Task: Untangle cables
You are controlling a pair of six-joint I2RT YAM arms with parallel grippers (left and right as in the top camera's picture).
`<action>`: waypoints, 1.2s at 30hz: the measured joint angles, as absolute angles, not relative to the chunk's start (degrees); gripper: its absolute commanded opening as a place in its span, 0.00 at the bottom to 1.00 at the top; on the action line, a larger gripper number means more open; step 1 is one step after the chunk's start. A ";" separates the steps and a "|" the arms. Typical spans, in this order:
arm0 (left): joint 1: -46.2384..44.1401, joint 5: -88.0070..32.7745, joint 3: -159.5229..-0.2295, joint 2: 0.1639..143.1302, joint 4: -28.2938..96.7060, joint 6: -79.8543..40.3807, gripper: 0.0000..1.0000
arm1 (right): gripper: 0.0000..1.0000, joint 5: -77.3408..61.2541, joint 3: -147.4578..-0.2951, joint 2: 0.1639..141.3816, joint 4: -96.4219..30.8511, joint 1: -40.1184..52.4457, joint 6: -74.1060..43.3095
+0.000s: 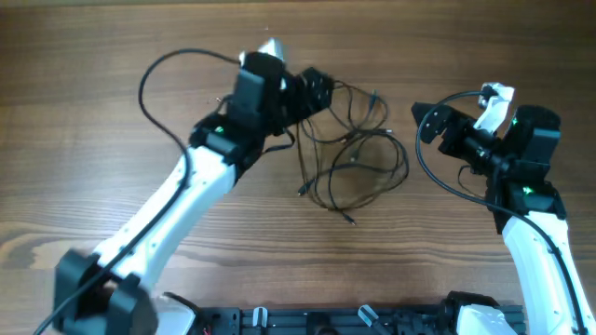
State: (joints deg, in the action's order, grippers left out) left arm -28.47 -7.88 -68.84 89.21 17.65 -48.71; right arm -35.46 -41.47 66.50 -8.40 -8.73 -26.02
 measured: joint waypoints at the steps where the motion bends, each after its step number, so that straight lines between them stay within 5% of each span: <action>1: -28.38 -5.15 -68.84 90.98 21.15 -48.75 1.00 | 1.00 -36.21 -41.47 66.50 -9.15 -8.73 -26.04; 6: -26.87 0.40 -68.73 94.70 29.43 -48.77 1.00 | 1.00 -39.90 -41.47 66.52 -11.35 -5.67 -18.83; 15: -19.38 -1.91 -68.73 94.67 32.77 -61.08 1.00 | 0.99 -30.68 -41.47 76.31 -3.75 15.22 0.19; 18: -17.30 -5.21 -68.73 94.67 33.54 -63.61 1.00 | 0.67 -21.32 -41.47 82.17 2.31 20.67 2.81; 20: -17.61 -6.28 -68.75 94.67 34.22 -64.01 1.00 | 0.15 -15.27 -41.36 85.58 5.17 22.98 2.81; 21: -18.09 -6.59 -68.75 94.67 35.24 -64.07 1.00 | 0.04 -11.79 -41.39 87.50 7.11 23.46 2.70; 28: -25.71 -8.51 -68.75 100.42 36.97 -64.20 1.00 | 0.04 -8.56 -46.85 83.53 6.39 18.83 -7.09; 36: -38.15 -10.39 -68.75 108.27 24.80 -58.17 1.00 | 0.04 -10.76 -61.36 77.76 -3.18 11.57 -8.38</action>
State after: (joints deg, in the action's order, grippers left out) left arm -38.15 -10.39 -68.75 108.27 24.80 -58.17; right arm -10.76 -61.36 77.76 -3.18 11.57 -8.38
